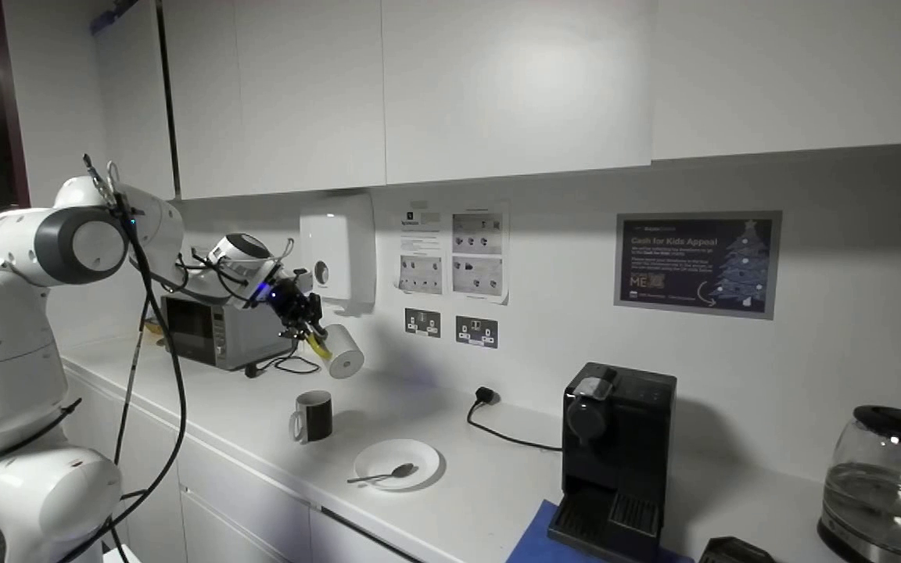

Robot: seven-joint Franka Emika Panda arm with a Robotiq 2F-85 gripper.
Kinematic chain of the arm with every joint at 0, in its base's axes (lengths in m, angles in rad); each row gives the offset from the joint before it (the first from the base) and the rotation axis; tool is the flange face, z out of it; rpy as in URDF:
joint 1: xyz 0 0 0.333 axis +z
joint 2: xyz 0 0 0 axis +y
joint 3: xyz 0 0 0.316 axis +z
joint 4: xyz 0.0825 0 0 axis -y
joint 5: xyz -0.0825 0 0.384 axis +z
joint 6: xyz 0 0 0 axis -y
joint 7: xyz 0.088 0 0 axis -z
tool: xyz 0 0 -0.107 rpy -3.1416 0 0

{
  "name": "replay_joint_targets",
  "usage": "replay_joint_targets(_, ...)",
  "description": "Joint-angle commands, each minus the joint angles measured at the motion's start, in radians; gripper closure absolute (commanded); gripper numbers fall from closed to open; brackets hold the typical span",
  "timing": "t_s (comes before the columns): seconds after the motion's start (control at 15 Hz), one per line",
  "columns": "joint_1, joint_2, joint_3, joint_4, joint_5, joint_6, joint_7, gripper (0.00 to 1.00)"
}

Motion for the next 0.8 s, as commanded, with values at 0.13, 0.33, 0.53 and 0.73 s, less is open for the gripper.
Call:
replay_joint_targets(0.13, -0.026, -0.089, -0.023, -0.057, 0.03, 0.093, 0.018, 0.96)
replay_joint_targets(0.33, -0.035, -0.109, -0.034, -0.073, 0.047, 0.141, 0.019, 0.96)
replay_joint_targets(0.53, -0.045, -0.125, -0.041, -0.087, 0.064, 0.18, 0.017, 0.96)
replay_joint_targets(0.73, -0.049, -0.138, -0.048, -0.102, 0.072, 0.205, 0.016, 0.96)
